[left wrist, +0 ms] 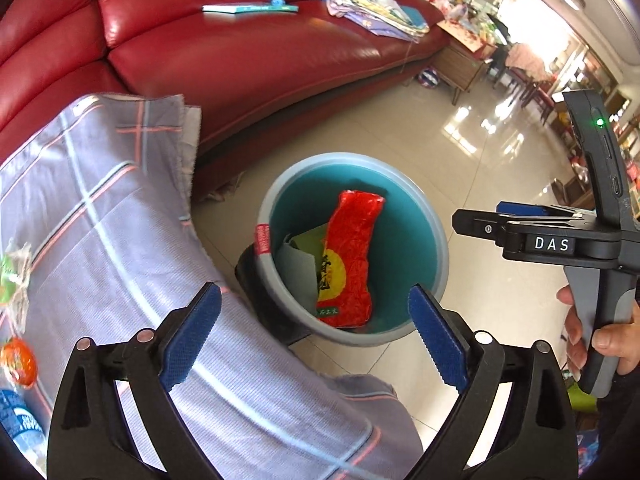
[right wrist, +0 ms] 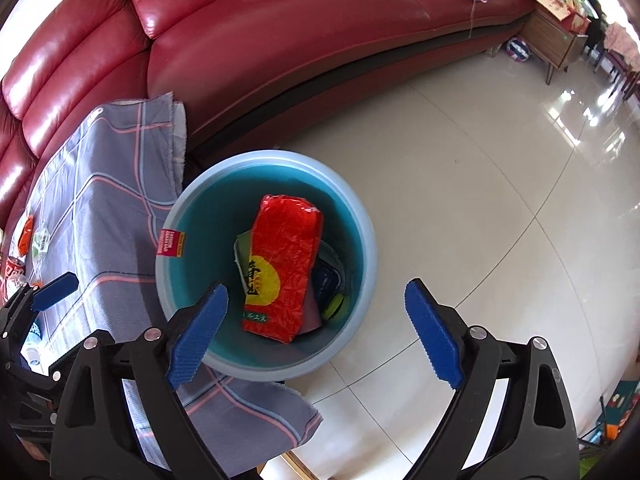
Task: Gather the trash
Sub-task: 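Move both tools back over the remaining trash on the table, then grasp the green-white medicine box with the left tool while the right tool grasps the blue-label water bottle, then carry the medicine box and water bottle over the teal bin with both tools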
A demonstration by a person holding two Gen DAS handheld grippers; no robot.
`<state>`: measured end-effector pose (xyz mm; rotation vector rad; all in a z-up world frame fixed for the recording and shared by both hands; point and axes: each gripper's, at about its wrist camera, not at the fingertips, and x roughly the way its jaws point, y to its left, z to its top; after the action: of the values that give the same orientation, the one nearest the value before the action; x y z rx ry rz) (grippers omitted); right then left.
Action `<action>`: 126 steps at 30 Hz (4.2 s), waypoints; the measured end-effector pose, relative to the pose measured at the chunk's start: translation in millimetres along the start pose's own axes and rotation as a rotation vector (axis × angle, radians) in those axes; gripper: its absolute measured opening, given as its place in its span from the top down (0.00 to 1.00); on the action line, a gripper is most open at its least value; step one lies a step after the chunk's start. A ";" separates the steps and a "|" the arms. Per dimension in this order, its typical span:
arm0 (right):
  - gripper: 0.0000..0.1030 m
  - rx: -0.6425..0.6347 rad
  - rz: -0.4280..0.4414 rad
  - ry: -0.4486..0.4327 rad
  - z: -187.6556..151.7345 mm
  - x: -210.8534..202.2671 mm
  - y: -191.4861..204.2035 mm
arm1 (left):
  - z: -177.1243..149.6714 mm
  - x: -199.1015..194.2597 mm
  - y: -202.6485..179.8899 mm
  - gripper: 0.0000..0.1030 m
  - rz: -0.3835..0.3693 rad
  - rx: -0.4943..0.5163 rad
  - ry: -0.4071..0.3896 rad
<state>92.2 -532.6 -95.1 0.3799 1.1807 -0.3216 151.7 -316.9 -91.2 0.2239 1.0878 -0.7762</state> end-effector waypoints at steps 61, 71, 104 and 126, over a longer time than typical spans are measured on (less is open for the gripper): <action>0.15 -0.717 0.203 0.147 -81.5 11.0 516.5 | -200.3 -225.8 447.7 0.05 0.488 -0.914 -0.131; 0.45 -0.753 0.219 0.211 -98.9 31.8 529.6 | -240.7 -227.3 424.9 0.05 0.523 -0.844 -0.097; 0.46 -0.780 0.260 0.238 -131.4 32.6 507.1 | -252.8 -267.2 383.6 0.27 0.481 -0.776 -0.214; 0.47 -0.511 0.333 0.013 -46.6 -56.4 371.8 | -138.9 -231.1 226.0 0.27 0.304 -0.391 -0.250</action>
<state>196.0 -177.5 -13.5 0.1247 1.1435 0.2712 148.7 23.8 -3.5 -0.0405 0.9183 -0.3000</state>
